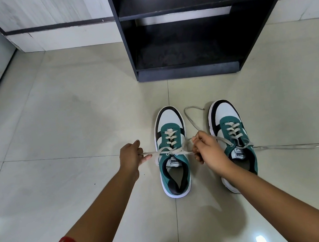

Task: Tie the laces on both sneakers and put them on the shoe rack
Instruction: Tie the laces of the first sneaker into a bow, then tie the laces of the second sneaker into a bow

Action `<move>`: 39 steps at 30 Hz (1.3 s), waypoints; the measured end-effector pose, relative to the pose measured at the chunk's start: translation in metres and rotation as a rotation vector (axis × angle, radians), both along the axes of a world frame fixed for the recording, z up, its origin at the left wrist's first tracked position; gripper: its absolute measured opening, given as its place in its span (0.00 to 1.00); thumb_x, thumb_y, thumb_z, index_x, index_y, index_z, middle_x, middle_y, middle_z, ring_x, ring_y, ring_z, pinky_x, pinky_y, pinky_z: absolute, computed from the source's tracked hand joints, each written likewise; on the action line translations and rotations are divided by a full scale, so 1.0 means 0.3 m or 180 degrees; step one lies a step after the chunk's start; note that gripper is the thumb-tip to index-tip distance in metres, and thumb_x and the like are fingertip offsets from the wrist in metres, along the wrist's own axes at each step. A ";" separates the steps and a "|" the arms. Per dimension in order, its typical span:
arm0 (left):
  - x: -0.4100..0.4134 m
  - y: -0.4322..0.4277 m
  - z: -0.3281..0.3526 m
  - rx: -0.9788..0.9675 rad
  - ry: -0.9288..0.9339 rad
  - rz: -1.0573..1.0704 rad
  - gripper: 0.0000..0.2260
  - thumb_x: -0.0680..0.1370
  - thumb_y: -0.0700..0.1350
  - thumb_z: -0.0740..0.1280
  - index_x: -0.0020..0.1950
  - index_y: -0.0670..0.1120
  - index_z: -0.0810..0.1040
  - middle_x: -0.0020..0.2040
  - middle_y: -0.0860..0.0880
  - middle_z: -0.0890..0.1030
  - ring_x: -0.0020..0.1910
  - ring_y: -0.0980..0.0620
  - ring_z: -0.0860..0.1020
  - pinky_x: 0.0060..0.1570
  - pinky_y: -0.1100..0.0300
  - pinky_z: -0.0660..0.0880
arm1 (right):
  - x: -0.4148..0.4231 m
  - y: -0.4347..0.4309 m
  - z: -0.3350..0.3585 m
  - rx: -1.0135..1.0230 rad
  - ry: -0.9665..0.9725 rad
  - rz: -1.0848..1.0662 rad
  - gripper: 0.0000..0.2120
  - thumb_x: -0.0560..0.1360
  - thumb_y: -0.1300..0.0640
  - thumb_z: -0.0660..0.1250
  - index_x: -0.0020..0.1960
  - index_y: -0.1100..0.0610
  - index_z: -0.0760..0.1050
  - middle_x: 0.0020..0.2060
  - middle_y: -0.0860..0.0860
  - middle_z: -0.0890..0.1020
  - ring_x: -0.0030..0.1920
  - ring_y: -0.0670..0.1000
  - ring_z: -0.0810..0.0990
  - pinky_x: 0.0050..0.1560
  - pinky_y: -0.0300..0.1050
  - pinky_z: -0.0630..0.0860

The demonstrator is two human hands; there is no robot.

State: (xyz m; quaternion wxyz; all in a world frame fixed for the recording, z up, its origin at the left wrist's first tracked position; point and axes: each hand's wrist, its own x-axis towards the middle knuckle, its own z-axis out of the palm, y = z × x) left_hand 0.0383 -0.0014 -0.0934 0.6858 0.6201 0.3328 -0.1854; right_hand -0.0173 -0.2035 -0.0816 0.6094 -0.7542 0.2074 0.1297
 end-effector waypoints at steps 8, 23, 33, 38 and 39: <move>0.013 -0.002 -0.018 0.0174 -0.0104 0.0047 0.15 0.78 0.37 0.60 0.33 0.46 0.60 0.30 0.48 0.57 0.26 0.52 0.57 0.33 0.57 0.82 | -0.006 -0.007 0.006 -0.1747 -0.0409 0.1239 0.08 0.81 0.53 0.51 0.44 0.55 0.61 0.29 0.44 0.70 0.33 0.52 0.72 0.35 0.46 0.64; -0.022 -0.017 0.008 0.0197 0.0284 0.0070 0.13 0.78 0.38 0.60 0.35 0.44 0.63 0.30 0.47 0.60 0.23 0.54 0.60 0.44 0.51 0.80 | -0.045 0.003 -0.007 -0.1765 -0.0346 0.0997 0.08 0.80 0.53 0.53 0.44 0.54 0.60 0.29 0.44 0.67 0.34 0.53 0.70 0.36 0.48 0.66; -0.118 -0.026 0.024 0.0477 0.0584 -0.0266 0.17 0.79 0.51 0.60 0.64 0.43 0.67 0.58 0.45 0.74 0.54 0.46 0.73 0.50 0.48 0.74 | -0.090 0.033 -0.032 0.0809 0.0144 -0.0428 0.27 0.74 0.68 0.64 0.67 0.49 0.61 0.58 0.52 0.75 0.55 0.49 0.76 0.61 0.46 0.74; -0.126 -0.071 0.086 0.0275 0.0485 -0.0821 0.17 0.80 0.52 0.58 0.63 0.44 0.69 0.59 0.46 0.75 0.55 0.47 0.74 0.49 0.51 0.74 | -0.066 0.072 -0.003 0.0929 0.0310 -0.0051 0.24 0.77 0.65 0.57 0.71 0.51 0.62 0.63 0.50 0.73 0.60 0.49 0.75 0.55 0.34 0.72; -0.124 -0.079 0.090 0.0374 0.0422 -0.0863 0.17 0.79 0.52 0.59 0.64 0.44 0.68 0.60 0.46 0.74 0.56 0.47 0.73 0.50 0.51 0.73 | -0.065 0.075 0.001 0.0856 0.0342 0.0010 0.25 0.77 0.64 0.58 0.72 0.50 0.61 0.65 0.50 0.72 0.62 0.50 0.73 0.59 0.39 0.71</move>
